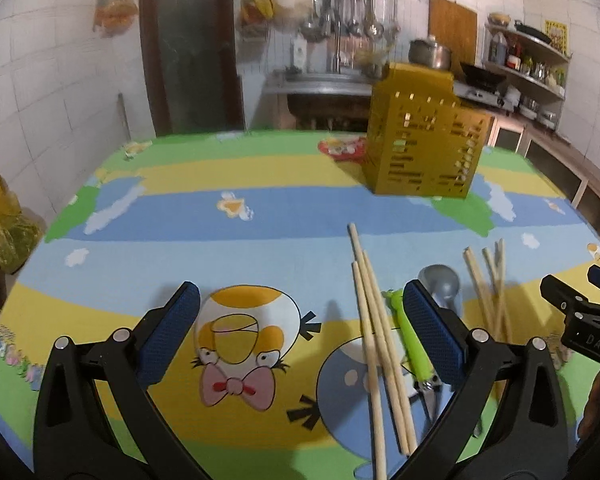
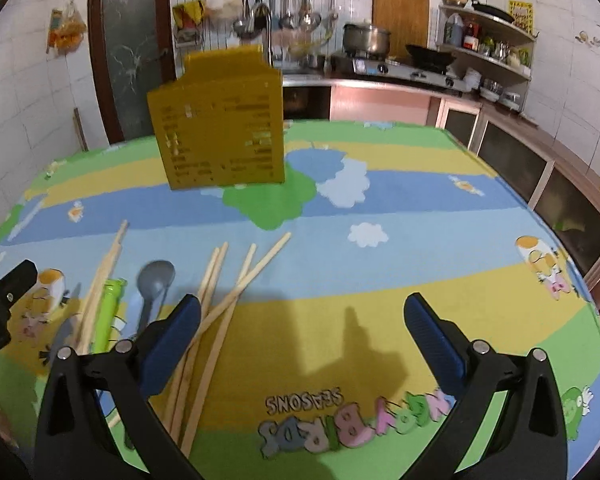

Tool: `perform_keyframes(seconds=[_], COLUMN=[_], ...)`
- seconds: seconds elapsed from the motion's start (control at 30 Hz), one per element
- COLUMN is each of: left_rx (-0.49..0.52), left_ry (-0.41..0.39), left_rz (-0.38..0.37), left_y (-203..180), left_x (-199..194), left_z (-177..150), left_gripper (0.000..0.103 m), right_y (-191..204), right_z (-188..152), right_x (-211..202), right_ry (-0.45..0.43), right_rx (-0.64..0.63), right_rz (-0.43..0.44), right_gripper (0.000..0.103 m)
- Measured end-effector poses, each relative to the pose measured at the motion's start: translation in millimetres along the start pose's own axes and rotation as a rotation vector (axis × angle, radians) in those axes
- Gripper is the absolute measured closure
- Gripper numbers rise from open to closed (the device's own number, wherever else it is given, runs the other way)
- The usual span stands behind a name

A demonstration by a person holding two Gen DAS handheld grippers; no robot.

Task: Organize utensils
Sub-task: 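Lower the right gripper onto a wooden chopstick and close on it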

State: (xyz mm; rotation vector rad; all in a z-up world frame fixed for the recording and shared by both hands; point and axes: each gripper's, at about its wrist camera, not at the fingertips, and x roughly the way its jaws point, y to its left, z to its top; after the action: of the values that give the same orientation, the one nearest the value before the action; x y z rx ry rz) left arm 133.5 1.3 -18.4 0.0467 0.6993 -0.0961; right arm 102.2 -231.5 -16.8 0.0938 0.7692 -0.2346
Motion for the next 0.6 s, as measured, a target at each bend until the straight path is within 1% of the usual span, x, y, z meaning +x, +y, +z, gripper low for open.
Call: perform_keyframes(seconds=[0.07,0.17,0.27,0.33,0.4,0.5,0.6], left_rx=[-0.005,-0.016,-0.011,-0.02,-0.032,-0.04,-0.019], left_ry=[0.058,0.121,0.163,0.189,0.189,0.164,0.167], left_rz=[-0.01,-0.019,-0.005,-0.011,-0.016,-0.024,-0.028], left_y=[-0.2,2.4,3.5,4.6,7.0,8.6,4.4], left_x=[16.1,33.5,46.3,52.5,53.2,48.7,46.8], left_z=[-1.7,-8.4,-12.4,-13.2,-13.0,-12.4,-14.4], left_gripper=[0.005,0.005,0.005,0.005,0.005,0.005,0.005], right_y=[3.7,5.8,5.3,4.9,5.1,5.7,4.3], right_z=[-3.4,-9.7,-11.7,-11.7,-12.2,-11.7,-10.7], right_x=[11.4,23.5,30.7,32.9,33.7,37.8,38.6], right_ry=[0.041,0.087,0.116,0.129,0.137,0.15,0.152], right_rx=[-0.005,-0.01,-0.005,-0.002,-0.003,-0.005,0.005], right_rz=[-0.009,-0.025,-0.039,-0.044,-0.052,-0.06,-0.058], right_gripper=[0.004,0.004,0.004,0.004,0.004,0.004,0.004])
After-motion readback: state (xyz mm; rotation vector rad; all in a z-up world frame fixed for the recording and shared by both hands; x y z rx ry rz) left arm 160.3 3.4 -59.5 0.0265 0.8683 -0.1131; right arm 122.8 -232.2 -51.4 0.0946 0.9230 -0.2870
